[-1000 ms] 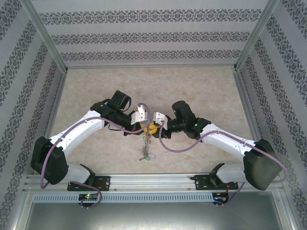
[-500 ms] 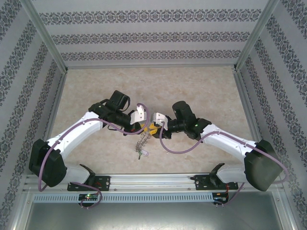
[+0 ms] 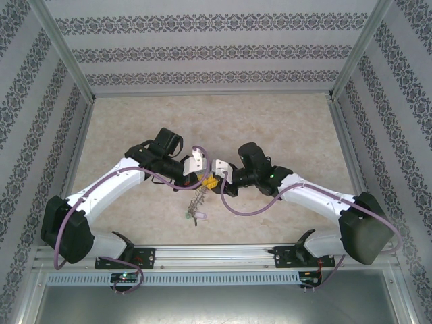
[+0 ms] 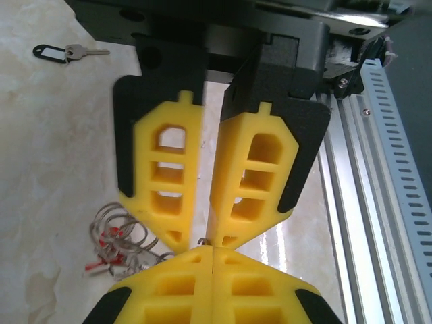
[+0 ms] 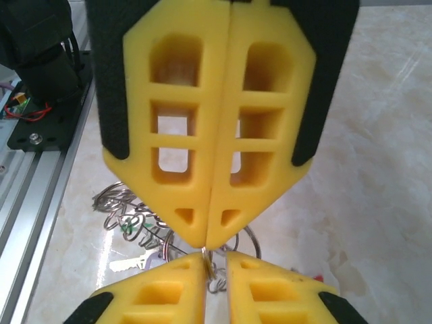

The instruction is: Put the keys on the keyring

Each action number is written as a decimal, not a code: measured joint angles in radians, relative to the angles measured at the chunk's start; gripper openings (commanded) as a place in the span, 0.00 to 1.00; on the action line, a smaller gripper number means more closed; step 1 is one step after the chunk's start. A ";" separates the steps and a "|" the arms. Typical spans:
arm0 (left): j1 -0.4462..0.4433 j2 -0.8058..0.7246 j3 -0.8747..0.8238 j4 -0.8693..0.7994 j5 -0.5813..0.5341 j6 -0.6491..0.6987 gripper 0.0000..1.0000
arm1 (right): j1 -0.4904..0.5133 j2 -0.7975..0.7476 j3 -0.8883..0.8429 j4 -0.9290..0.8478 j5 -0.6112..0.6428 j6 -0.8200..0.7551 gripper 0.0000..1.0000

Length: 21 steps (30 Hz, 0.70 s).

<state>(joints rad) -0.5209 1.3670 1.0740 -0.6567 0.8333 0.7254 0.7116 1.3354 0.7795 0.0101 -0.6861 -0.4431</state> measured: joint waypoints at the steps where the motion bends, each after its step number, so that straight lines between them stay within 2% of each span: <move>1: 0.002 0.000 -0.001 0.004 0.000 0.000 0.00 | 0.000 0.001 0.000 0.002 0.002 -0.001 0.06; 4: 0.006 -0.003 -0.008 0.019 -0.005 -0.001 0.09 | 0.000 0.001 -0.001 0.006 0.009 0.001 0.02; 6: 0.013 -0.013 -0.024 0.038 -0.002 -0.012 0.23 | -0.001 0.001 -0.002 0.010 0.011 0.000 0.00; 8: 0.024 -0.039 -0.052 0.063 0.010 -0.024 0.25 | -0.006 0.001 -0.011 0.033 0.011 0.002 0.00; 10: 0.052 -0.084 -0.096 0.098 0.031 -0.047 0.19 | -0.020 0.001 -0.034 0.072 0.004 0.013 0.00; 12: 0.082 -0.118 -0.128 0.125 0.052 -0.069 0.29 | -0.033 0.001 -0.052 0.103 -0.001 0.022 0.00; 13: 0.096 -0.127 -0.136 0.129 0.063 -0.079 0.29 | -0.036 0.001 -0.058 0.116 -0.003 0.026 0.00; 21: 0.130 -0.139 -0.200 0.221 0.149 -0.114 0.23 | -0.049 0.010 -0.128 0.261 -0.016 0.056 0.00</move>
<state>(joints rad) -0.3904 1.2278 0.8745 -0.4358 0.9825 0.6117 0.6628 1.3449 0.6514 0.2714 -0.7021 -0.3870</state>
